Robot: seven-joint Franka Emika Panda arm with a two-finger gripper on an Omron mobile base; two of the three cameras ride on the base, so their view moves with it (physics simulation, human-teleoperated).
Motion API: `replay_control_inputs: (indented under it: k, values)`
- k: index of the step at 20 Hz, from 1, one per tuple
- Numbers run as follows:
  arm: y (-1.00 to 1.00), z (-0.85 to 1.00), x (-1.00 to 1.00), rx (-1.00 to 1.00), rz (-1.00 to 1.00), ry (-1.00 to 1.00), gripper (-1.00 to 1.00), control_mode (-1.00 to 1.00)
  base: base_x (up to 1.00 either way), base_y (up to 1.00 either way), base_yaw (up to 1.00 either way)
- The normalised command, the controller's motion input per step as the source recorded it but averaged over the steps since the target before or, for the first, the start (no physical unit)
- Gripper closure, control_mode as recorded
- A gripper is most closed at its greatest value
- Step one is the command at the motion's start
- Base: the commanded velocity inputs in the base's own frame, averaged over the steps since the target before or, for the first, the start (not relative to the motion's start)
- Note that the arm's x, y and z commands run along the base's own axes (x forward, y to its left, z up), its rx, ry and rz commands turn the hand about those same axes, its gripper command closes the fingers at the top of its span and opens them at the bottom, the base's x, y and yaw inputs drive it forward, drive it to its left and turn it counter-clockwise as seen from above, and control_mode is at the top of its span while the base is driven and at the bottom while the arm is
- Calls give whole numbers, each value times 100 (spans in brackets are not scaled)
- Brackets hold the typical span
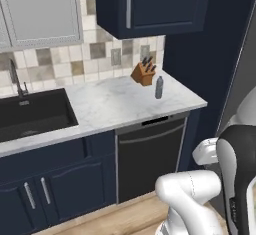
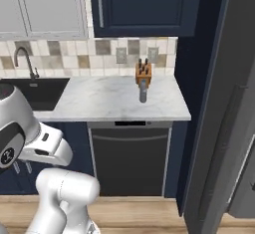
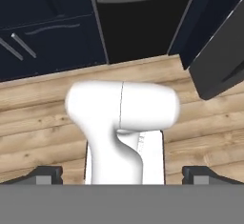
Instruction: Take the bottled waters from the counter and place them in the freezer to freeze. Close the freezer door after placing the bottles.
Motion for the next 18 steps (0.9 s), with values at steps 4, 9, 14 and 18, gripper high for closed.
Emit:
replay_control_inputs:
  k: [4, 9, 14, 18]
  values:
    - [0, 0, 0, 0, 0, 0, -100, 100, 34, 39, -14]
    - [0, 0, 0, 0, 0, 0, -100, 100, 37, 36, -12]
    - [0, 0, 0, 0, 0, 0, -100, 100, 43, 33, -10]
    - [0, 0, 0, 0, 0, 0, -100, 100, 44, 41, -8]
